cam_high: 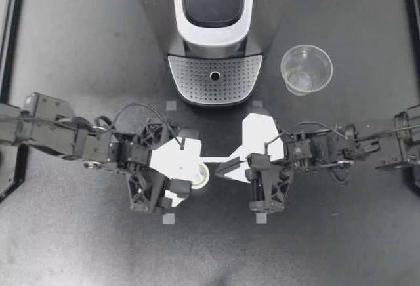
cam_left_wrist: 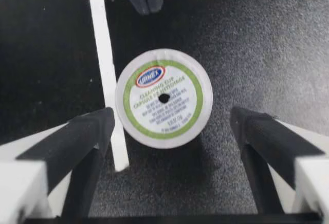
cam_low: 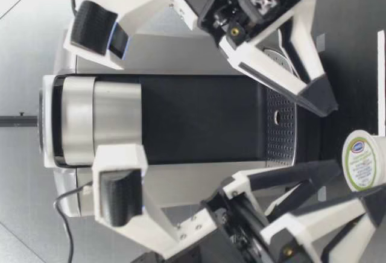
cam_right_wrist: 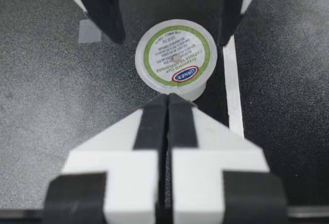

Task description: Place the coffee capsule inside the capsule container, then place the cup onto the center of the cup tray, then push the 'Hot Water' and 'Travel Mug' buttons.

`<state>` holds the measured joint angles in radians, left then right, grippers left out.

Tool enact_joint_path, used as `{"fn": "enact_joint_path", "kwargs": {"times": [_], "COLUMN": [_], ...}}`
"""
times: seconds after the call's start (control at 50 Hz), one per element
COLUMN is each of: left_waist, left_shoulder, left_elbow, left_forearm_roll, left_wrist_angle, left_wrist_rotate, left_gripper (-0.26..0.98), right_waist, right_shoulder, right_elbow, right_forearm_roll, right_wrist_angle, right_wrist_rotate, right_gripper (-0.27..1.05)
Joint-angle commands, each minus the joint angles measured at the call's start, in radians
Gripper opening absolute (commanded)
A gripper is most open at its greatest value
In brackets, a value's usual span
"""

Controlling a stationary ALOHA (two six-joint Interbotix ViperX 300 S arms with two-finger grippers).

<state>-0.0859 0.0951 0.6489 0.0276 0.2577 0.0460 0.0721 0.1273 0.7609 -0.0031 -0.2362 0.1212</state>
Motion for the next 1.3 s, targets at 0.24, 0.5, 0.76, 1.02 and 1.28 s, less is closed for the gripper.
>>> {"fn": "enact_joint_path", "kwargs": {"times": [0.24,0.5,0.76,1.02,1.28], "left_waist": [0.021,0.021,0.023,0.021,0.021], "left_shoulder": [0.003,0.018,0.017,0.021,0.041], "left_elbow": [-0.021,-0.023,-0.023,-0.028,-0.046], "left_forearm_roll": [0.002,0.002,0.002,0.000,-0.003], "left_wrist_angle": [-0.040,-0.048,-0.048,-0.048,-0.049], "left_wrist_rotate": [0.009,0.015,0.015,0.015,0.017], "left_gripper": [0.81,0.81,0.79,0.70,0.67], "right_waist": [0.006,0.006,0.006,0.006,0.006], "right_shoulder": [0.006,0.032,0.057,0.066,0.074], "right_elbow": [-0.040,-0.052,-0.064,-0.072,-0.078], "right_forearm_roll": [-0.002,-0.002,-0.002,-0.002,-0.002], "right_wrist_angle": [-0.003,-0.002,0.011,0.011,0.011], "right_wrist_rotate": [-0.006,-0.008,-0.009,-0.011,-0.011], "right_gripper": [0.08,0.08,0.08,0.08,0.08]}}
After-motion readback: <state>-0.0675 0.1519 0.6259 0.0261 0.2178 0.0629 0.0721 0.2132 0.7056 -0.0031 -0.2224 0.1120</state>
